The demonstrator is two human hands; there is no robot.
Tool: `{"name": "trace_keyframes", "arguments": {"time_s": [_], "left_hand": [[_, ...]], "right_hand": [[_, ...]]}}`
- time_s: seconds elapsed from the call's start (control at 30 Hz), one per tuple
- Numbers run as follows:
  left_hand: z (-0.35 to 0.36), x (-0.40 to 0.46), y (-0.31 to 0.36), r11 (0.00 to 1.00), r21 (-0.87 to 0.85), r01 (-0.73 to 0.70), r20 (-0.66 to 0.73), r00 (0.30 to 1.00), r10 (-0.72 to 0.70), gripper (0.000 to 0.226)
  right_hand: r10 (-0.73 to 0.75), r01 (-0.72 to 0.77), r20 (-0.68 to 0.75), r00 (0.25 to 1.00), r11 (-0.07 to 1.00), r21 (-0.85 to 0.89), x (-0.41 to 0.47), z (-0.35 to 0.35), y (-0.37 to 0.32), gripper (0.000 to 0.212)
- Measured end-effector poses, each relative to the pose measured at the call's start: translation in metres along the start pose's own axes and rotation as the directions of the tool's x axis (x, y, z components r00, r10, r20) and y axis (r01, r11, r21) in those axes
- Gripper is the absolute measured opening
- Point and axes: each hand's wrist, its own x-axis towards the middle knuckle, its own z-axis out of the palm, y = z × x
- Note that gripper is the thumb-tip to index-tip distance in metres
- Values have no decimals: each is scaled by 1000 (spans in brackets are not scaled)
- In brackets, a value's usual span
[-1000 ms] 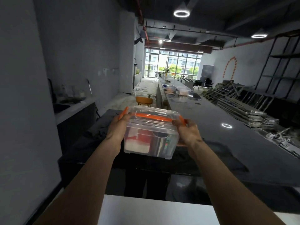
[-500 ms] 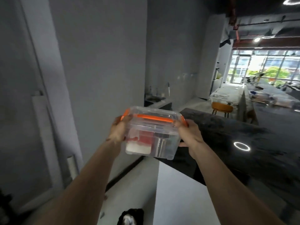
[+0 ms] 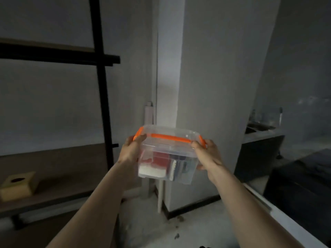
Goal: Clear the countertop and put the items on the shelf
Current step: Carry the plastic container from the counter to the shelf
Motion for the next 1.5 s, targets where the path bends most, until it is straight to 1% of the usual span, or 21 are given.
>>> {"name": "trace_keyframes", "arguments": {"time_s": [0.13, 0.2, 0.3, 0.4, 0.5, 0.53, 0.63, 0.67, 0.73, 0.83, 0.93, 1.1, 1.27, 1.4, 1.47, 1.5], "left_hand": [[-97, 18, 10, 999, 11, -33, -117, 993, 34, 54], [-145, 25, 16, 999, -8, -42, -171, 985, 40, 48], [-211, 38, 24, 998, -3, -63, -252, 966, 60, 45], [-279, 53, 26, 998, 3, -69, -326, 943, 66, 36], [-340, 70, 22, 998, -7, -61, -384, 922, 54, 41], [-358, 75, 20, 999, 6, -51, -397, 917, 50, 43], [-402, 94, 11, 999, -1, -37, -411, 911, 33, 39], [-413, 100, 7, 999, -7, -32, -413, 910, 26, 41], [-434, 117, -2, 1000, -10, -24, -422, 906, 17, 47], [-459, 151, -19, 1000, -15, -2, -441, 897, -4, 46], [-475, 191, -38, 999, 11, 34, -450, 893, -26, 46], [-495, 263, -68, 984, 66, 168, -484, 867, -116, 50], [-507, 324, -97, 953, 132, 273, -507, 845, -172, 38], [-512, 355, -127, 927, 183, 326, -486, 850, -203, 33], [-514, 366, -140, 906, 238, 351, -468, 858, -209, 19], [-516, 373, -148, 892, 276, 358, -458, 865, -205, 16]], "right_hand": [[-51, 52, 107, 993, 999, -9, -11, 99, -30, 53], [-56, 58, 178, 982, 998, -6, -18, 150, -42, 57], [-69, 71, 265, 962, 997, 2, -29, 224, -58, 57], [-80, 78, 321, 944, 997, 18, -41, 297, -71, 50], [-115, 112, 373, 921, 993, 29, -55, 361, -79, 37], [-120, 120, 393, 911, 992, 24, -57, 381, -79, 36], [-107, 108, 445, 889, 994, 25, -58, 431, -75, 41], [-105, 109, 455, 885, 994, 16, -57, 447, -73, 42], [-110, 127, 471, 875, 992, -3, -51, 478, -69, 40], [-128, 149, 505, 854, 989, -3, -32, 521, -58, 35], [-93, 115, 529, 843, 993, -7, -5, 559, -44, 37], [-39, 75, 554, 832, 996, -43, 47, 612, -17, 45], [42, 34, 579, 814, 992, -120, 93, 655, 10, 49], [104, 8, 573, 813, 982, -189, 113, 679, 34, 53], [140, -8, 564, 814, 973, -230, 120, 688, 45, 51], [158, -18, 557, 815, 969, -248, 123, 692, 52, 51]]}}
